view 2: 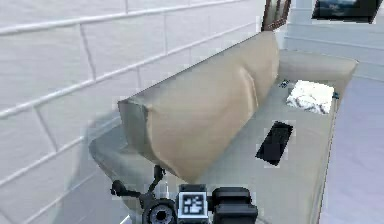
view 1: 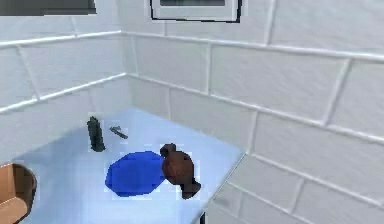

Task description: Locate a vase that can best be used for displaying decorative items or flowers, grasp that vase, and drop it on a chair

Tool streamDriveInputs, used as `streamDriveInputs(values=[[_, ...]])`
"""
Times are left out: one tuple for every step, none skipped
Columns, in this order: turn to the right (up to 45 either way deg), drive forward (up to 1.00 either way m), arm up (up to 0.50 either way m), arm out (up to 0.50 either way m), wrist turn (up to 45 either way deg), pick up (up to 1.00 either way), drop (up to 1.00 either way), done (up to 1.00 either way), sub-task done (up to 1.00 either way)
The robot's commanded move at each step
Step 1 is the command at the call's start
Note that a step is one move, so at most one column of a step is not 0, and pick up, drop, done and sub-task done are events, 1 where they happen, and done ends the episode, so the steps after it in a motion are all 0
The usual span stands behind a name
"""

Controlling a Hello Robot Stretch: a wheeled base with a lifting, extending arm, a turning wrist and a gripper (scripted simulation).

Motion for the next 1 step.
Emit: streamDriveInputs(values=[[36.0, 0.0, 0.0, 0.0, 0.0, 0.0, 0.0, 0.0, 0.0]])
